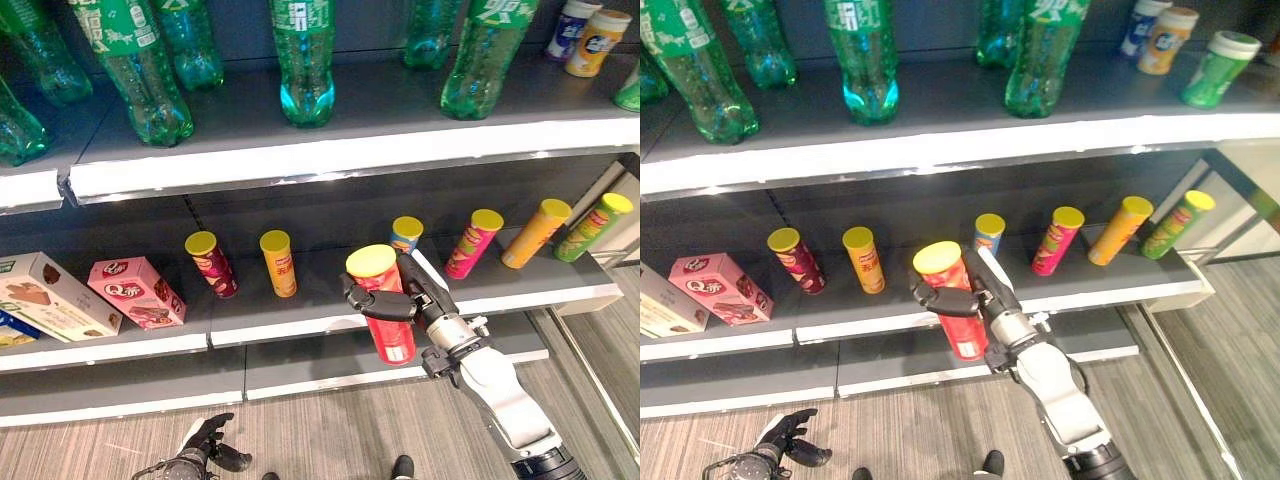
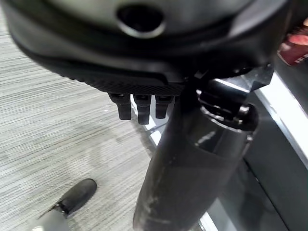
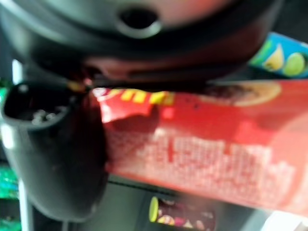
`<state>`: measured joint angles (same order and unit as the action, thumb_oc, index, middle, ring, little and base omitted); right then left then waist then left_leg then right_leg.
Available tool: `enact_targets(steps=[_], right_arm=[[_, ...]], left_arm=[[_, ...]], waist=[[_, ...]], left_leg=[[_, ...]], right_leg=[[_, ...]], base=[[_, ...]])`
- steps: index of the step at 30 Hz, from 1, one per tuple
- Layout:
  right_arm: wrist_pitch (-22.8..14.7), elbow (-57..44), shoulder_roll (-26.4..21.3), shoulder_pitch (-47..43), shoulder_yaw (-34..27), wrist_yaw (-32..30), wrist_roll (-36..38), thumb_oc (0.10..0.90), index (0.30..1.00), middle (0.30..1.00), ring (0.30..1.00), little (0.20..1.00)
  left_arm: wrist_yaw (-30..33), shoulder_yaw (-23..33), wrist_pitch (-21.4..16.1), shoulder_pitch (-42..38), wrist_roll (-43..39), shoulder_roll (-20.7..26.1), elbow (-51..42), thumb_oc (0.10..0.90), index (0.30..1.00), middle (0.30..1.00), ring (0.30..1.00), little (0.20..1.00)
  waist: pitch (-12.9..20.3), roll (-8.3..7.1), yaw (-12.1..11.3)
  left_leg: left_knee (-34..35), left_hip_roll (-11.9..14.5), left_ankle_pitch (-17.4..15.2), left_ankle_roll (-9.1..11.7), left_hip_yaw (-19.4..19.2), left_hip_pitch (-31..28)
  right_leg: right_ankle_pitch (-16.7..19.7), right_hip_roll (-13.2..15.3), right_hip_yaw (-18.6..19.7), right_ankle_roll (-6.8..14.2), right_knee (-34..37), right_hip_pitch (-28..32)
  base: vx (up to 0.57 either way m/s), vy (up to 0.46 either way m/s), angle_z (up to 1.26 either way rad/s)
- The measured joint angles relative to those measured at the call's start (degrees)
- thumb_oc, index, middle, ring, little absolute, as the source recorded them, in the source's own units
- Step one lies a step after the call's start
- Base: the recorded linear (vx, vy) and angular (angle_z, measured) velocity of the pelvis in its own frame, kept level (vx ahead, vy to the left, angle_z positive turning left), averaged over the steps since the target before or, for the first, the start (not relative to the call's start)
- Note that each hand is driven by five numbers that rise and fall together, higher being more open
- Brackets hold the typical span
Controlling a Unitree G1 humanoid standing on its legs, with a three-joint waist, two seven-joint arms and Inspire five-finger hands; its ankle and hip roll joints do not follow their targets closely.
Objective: Put the goods on the table back onto the shelves and tidy them up.
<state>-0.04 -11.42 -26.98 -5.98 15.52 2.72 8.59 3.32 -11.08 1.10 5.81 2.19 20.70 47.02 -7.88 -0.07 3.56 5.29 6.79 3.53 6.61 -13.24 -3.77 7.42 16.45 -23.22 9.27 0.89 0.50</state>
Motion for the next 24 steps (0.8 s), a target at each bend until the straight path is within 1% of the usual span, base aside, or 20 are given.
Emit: enact_targets(steps=[1,2,3,4,6,7,8,9,10,11,13,14,16,18,21,24], right_arm=[[0.00,0.01,0.00,-0.49,0.03,-0.72,-1.04,0.400,0.300,0.300,0.300,0.300],[0.00,0.01,0.23,-2.03,0.03,-3.43,-4.07,0.400,0.300,0.300,0.300,0.300],[-0.03,0.01,0.23,-2.62,0.00,-5.02,-5.85,0.400,0.300,0.300,0.300,0.300],[-0.03,0.02,0.32,-3.39,-0.08,-6.44,-7.16,0.400,0.300,0.300,0.300,0.300],[-0.20,0.01,0.36,-4.95,-0.52,-8.94,-9.54,0.400,0.300,0.300,0.300,0.300],[-0.20,0.02,0.36,-5.51,-0.53,-10.19,-10.79,0.400,0.300,0.300,0.300,0.300],[-0.20,0.02,0.41,-6.24,-0.53,-11.30,-11.91,0.400,0.300,0.300,0.300,0.300],[-0.21,0.07,0.32,-8.27,-0.91,-13.98,-14.47,0.400,0.300,0.300,0.300,0.300],[-0.21,0.32,0.34,-9.96,-1.46,-15.45,-15.54,0.400,0.300,0.300,0.300,0.300],[-0.22,0.94,0.40,-11.67,-1.59,-16.26,-16.16,0.400,0.300,0.300,0.300,0.300],[-0.22,2.26,0.50,-13.94,-1.94,-17.58,-16.78,0.400,0.300,0.300,0.300,0.300],[-0.25,2.24,0.53,-14.33,-2.36,-18.09,-16.78,0.400,0.300,0.300,0.300,0.300],[-0.25,2.24,0.99,-17.37,-3.28,-21.01,-17.31,0.400,0.300,0.300,0.300,0.300],[-0.26,2.23,1.19,-18.75,-4.17,-22.38,-17.54,0.400,0.300,0.300,0.300,0.300],[-0.24,2.22,1.21,-19.20,-4.81,-23.65,-19.08,0.400,0.300,0.300,0.300,0.300],[-0.24,2.12,1.20,-20.81,-5.82,-26.00,-22.26,0.400,0.300,0.300,0.300,0.300]], left_arm=[[0.11,0.00,-0.01,-0.15,-0.19,-0.02,-0.02,0.800,0.900,0.900,0.900,0.900],[1.18,-0.02,-0.01,-0.40,-1.14,-0.11,-0.34,0.800,0.900,0.900,0.900,0.900],[1.83,-0.08,-0.02,-0.56,-1.83,-0.22,-0.59,0.800,0.900,0.900,0.900,0.900],[2.52,-0.08,-0.04,-0.67,-2.14,-0.36,-0.94,0.800,0.900,0.900,0.900,0.900],[3.34,-0.11,-0.09,-1.82,-2.17,-0.45,-1.07,0.800,0.900,0.900,0.900,0.900],[3.93,-0.15,-0.14,-1.73,-2.19,-0.53,-1.04,0.800,0.900,0.900,0.900,0.900],[4.32,-0.18,-0.18,-2.09,-2.20,-0.52,-1.05,0.800,0.900,0.900,0.900,0.900],[5.15,-0.19,-0.25,-3.43,-2.21,-0.49,-1.29,0.800,0.900,0.900,0.900,0.900],[5.39,-0.27,-0.25,-4.26,-2.22,-0.49,-2.03,0.800,0.900,0.900,0.900,0.900],[5.74,-0.34,-0.44,-4.58,-2.22,-0.46,-2.58,0.800,0.900,0.900,0.900,0.900],[6.24,-0.98,-0.61,-5.11,-2.35,-0.44,-2.76,0.800,0.900,0.900,0.900,0.900],[6.32,-1.38,-0.74,-5.22,-2.68,-0.32,-3.08,0.800,0.900,0.900,0.900,0.900],[6.44,-2.19,-1.31,-6.32,-4.18,0.00,-3.26,0.800,0.900,0.900,0.900,0.900],[6.45,-2.32,-1.34,-7.24,-4.37,0.00,-3.20,0.800,0.900,0.900,0.900,0.900],[6.45,-2.41,-1.34,-7.43,-4.37,0.00,-3.18,0.800,0.900,0.900,0.900,0.900],[6.54,-2.44,-1.36,-8.06,-4.38,0.13,-4.19,0.800,0.900,0.900,0.900,0.900]], waist=[[-0.38,0.04,-0.09],[-1.83,0.14,-0.49],[-2.37,0.34,-0.98],[-2.90,0.53,-1.38],[-4.21,1.05,-1.23],[-4.82,1.42,-1.86],[-5.42,1.61,-2.01],[-6.90,2.06,-2.33],[-8.18,2.45,-2.92],[-9.05,2.61,-2.71],[-9.82,3.05,-4.11],[-10.10,3.10,-4.32],[-12.41,3.27,-4.76],[-13.55,3.37,-5.21],[-13.82,3.45,-5.89],[-14.99,4.19,-5.92]], left_leg=[[0.00,0.00,0.11,-0.04,0.52,0.31],[-0.02,0.00,0.32,-0.06,1.23,0.75],[-0.03,0.01,0.44,-0.04,1.47,1.21],[-0.03,0.02,0.54,-0.07,1.61,1.71],[-0.04,-0.09,0.90,-0.09,2.74,2.92],[-0.08,-0.09,1.23,-0.09,3.17,3.43],[-0.50,-0.10,1.23,-0.10,3.50,4.14],[-2.51,-0.21,1.04,-0.34,4.71,6.74],[-3.63,-0.19,0.88,-0.57,5.28,7.93],[-4.31,-0.25,0.77,-0.68,6.00,8.69],[-4.96,-0.39,0.66,-0.83,6.48,9.80],[-5.20,-0.45,0.62,-0.89,6.65,10.20],[-7.07,-0.83,0.20,-1.01,7.75,12.47],[-8.45,-0.80,0.11,-1.11,8.52,14.37],[-9.34,-0.80,-0.02,-1.20,9.19,16.08],[-11.19,-0.84,-0.31,-1.44,10.09,18.54]], right_leg=[[-0.09,0.02,-0.20,0.00,-0.11,0.00],[-0.76,0.23,-0.50,0.12,-1.00,-0.32],[-0.78,0.24,-0.79,0.10,-1.09,-0.59],[-0.92,0.31,-0.89,0.10,-1.41,-1.14],[-1.13,0.53,-1.87,-0.05,-1.94,-1.75],[-1.19,0.63,-2.14,-0.10,-2.26,-2.05],[-1.58,0.84,-2.46,-0.22,-3.01,-2.56],[-2.22,1.44,-3.53,-0.24,-4.49,-3.69],[-2.35,1.62,-3.62,-0.37,-5.21,-4.30],[-2.50,1.80,-3.74,-0.61,-5.69,-4.60],[-3.02,2.24,-3.89,-0.83,-6.95,-5.48],[-3.08,2.37,-3.98,-0.83,-7.15,-5.71],[-4.05,3.47,-4.59,-0.68,-9.57,-7.29],[-4.46,3.74,-4.83,-1.04,-10.78,-8.57],[-4.59,3.77,-5.01,-1.07,-10.97,-9.46],[-4.59,3.82,-5.52,-1.08,-11.12,-10.34]], base=[[-0.03,-0.022,0.32],[-0.05,-0.021,0.26],[-0.05,-0.013,0.20],[-0.05,-0.012,0.13],[-0.06,-0.017,0.24],[-0.06,-0.021,0.25],[-0.08,-0.029,0.40],[-0.06,-0.025,0.44],[-0.06,-0.025,0.47],[-0.03,-0.010,0.28],[-0.04,-0.009,0.17],[0.00,-0.024,0.20],[0.01,-0.026,0.23],[-0.01,-0.007,0.18],[-0.02,-0.003,0.12],[-0.03,0.013,0.13]])
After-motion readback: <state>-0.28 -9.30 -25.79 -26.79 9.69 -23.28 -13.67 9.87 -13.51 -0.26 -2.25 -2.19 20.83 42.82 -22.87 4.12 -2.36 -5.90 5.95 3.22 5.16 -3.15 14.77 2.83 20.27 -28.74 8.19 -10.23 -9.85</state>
